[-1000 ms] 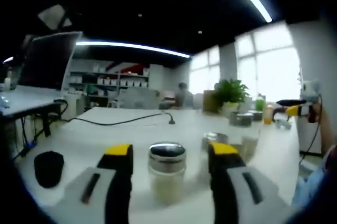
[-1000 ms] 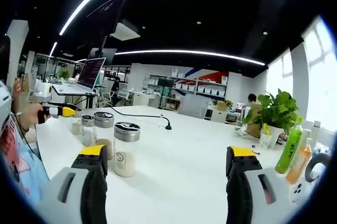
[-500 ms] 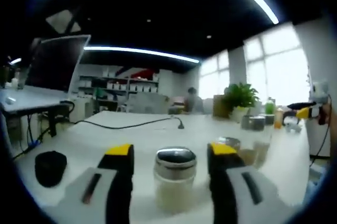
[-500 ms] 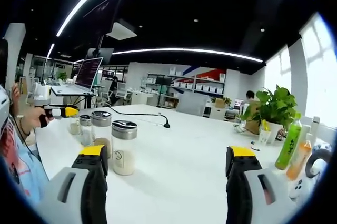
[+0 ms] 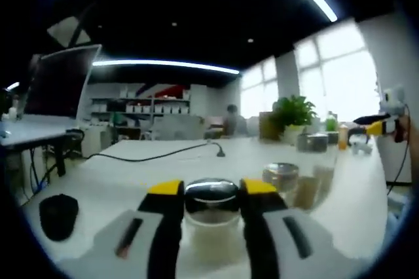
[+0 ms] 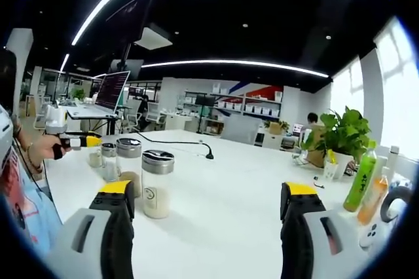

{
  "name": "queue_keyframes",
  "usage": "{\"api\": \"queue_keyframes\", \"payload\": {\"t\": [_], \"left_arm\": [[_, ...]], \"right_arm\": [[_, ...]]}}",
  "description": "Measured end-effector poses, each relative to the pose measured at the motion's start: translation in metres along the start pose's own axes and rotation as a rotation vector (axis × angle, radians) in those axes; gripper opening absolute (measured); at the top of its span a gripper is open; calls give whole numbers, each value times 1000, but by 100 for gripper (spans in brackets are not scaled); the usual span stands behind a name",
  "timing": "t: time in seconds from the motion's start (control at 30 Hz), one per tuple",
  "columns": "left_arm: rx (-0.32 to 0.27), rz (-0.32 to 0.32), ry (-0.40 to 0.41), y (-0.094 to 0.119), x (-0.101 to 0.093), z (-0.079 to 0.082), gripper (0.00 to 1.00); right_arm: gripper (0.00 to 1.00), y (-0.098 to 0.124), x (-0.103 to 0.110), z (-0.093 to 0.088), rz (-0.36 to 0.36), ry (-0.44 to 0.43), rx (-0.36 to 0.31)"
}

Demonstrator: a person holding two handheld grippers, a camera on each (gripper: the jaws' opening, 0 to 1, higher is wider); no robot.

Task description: Rotate the seasoning bottle until the label or dispensing opening points toward the visible target arrow and the bottle remains upright within the marked orientation range

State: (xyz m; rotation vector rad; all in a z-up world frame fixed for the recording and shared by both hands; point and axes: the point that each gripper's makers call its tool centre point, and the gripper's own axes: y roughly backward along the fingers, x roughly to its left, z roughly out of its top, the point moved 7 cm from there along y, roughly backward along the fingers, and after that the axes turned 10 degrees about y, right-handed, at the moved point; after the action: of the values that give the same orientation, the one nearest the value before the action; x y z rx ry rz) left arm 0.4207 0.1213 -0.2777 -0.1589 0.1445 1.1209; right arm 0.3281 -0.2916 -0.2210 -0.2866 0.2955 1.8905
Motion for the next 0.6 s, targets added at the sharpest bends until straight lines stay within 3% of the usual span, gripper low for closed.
{"api": "queue_keyframes", "payload": {"t": [0.47,0.6], "left_arm": [[-12,-76,-14,3,3,0,34],[-8,-83,-55,3,3,-1,34]], "right_arm": [[95,-3,5,2,15,-2,1],[95,-4,8,2,29,2,3]]}}
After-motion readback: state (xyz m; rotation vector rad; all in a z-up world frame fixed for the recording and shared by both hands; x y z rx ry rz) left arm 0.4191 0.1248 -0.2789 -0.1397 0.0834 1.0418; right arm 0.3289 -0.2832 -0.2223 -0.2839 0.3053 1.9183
